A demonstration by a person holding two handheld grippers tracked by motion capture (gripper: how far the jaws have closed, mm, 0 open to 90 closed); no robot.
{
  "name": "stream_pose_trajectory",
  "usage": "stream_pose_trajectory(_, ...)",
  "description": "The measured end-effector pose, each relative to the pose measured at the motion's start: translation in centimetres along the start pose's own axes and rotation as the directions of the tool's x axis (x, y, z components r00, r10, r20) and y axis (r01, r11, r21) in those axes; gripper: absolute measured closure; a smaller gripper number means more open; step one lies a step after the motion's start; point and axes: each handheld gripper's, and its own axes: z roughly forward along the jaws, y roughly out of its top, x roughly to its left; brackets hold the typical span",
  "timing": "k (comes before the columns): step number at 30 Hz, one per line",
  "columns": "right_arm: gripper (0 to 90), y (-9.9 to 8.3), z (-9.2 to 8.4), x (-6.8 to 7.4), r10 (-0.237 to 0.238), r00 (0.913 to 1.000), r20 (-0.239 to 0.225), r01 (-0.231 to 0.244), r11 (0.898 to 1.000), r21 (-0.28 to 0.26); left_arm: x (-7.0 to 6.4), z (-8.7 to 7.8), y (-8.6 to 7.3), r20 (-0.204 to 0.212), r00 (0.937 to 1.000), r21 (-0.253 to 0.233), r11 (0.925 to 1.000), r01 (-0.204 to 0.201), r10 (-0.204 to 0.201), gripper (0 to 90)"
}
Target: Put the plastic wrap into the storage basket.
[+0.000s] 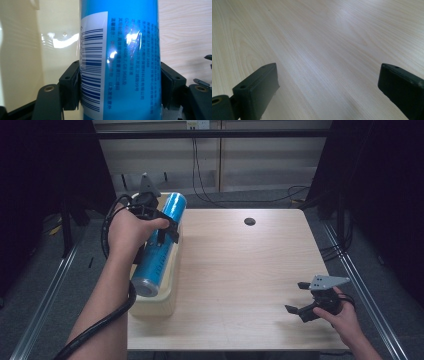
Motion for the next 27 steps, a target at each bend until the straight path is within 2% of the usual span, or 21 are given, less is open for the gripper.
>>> stream_pose_trajectory(5,3.0,0.0,0.0,0.0,-0.003,1.0000,-0.001,0.003,1.000,0.000,0.7,-0.2,-0.3,-0.003,0.9997,-0.008,0.9997,0.023,-0.023,32.2)
stream_pose_trajectory(13,3.0,0.0,0.0,0.0,-0.005,1.0000,0.001,0.005,1.000,0.001,1.8,0.2,-0.6,-0.018,0.9977,0.006,0.9978,0.066,-0.066,32.2)
stream_pose_trajectory(15,3.0,0.0,0.0,0.0,-0.009,1.0000,0.000,0.009,1.000,-0.002,2.1,0.3,-0.7,-0.029,0.9978,0.009,0.9981,0.060,-0.060,32.1)
stream_pose_trajectory(19,3.0,0.0,0.0,0.0,-0.004,1.0000,0.002,0.004,1.000,0.001,2.6,0.8,-0.9,-0.030,0.9954,0.015,0.9957,0.091,-0.091,32.1)
stream_pose_trajectory(23,3.0,0.0,0.1,0.0,-0.005,1.0000,-0.002,0.005,1.000,0.001,2.8,1.2,-0.9,-0.041,0.9948,0.022,0.9954,0.094,-0.093,32.1)
stream_pose_trajectory(27,3.0,0.0,0.1,0.0,-0.007,1.0000,-0.003,0.007,1.000,0.001,3.1,1.7,-1.0,-0.033,0.9941,0.038,0.9938,0.104,-0.103,32.1)
